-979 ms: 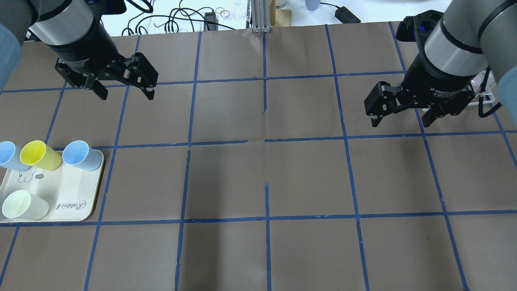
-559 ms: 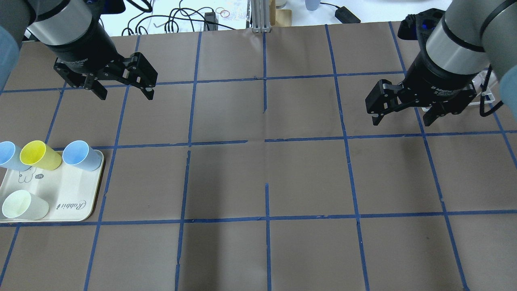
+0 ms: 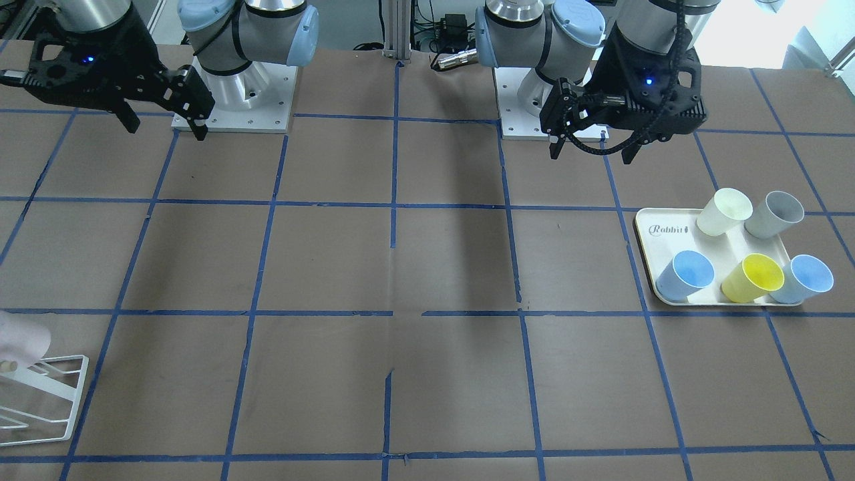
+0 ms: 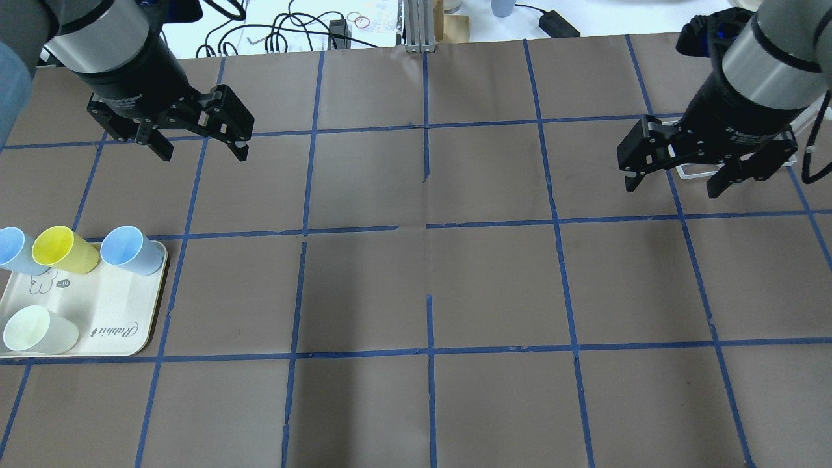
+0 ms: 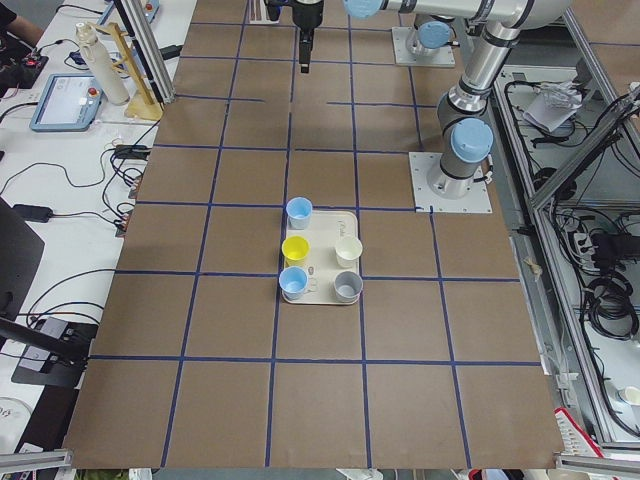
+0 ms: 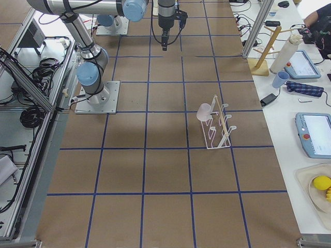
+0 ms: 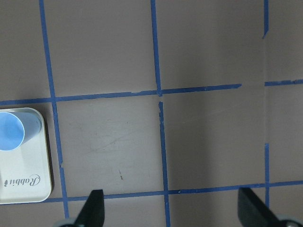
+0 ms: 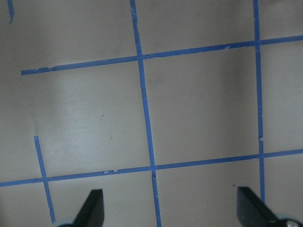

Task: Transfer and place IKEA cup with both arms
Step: 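Move the right gripper over the pink cup on the wire rack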

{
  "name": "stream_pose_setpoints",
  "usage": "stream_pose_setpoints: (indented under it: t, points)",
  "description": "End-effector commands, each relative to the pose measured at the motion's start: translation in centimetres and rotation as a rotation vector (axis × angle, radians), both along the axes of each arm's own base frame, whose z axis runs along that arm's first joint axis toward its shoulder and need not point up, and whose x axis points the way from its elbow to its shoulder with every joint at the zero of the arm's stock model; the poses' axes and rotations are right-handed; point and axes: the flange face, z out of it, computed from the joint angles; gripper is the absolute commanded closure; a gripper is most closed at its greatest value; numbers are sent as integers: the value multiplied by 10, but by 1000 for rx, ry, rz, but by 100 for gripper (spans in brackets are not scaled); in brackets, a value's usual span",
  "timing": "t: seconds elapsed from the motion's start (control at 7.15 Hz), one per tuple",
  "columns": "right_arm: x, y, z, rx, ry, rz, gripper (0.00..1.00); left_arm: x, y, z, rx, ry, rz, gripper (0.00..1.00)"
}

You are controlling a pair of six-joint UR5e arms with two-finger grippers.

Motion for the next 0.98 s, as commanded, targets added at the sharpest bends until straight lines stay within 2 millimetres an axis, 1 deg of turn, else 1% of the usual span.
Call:
stream_pose_setpoints:
  t: [0.0, 0.14, 0.28, 0.56, 0.7, 0.84]
  points:
    - [-51, -22, -5, -46, 16, 64, 0, 1, -1, -2, 2, 1, 1, 0]
    - [-69, -28, -12, -39, 12, 115, 0, 1, -1, -2, 2, 0, 1, 0]
    - [-93, -36, -15, -59, 26, 167, 0, 0, -1, -2, 2, 0, 0, 0]
    - [-149, -58, -37, -79, 45, 230, 0, 0, -1, -2, 4, 2, 0, 0]
    - [-173, -73, -55, -89, 47, 241, 0, 0, 0, -2, 2, 2, 0, 0]
    - [-195, -87, -67, -122, 79, 270, 0, 0, -1, -2, 2, 2, 1, 0]
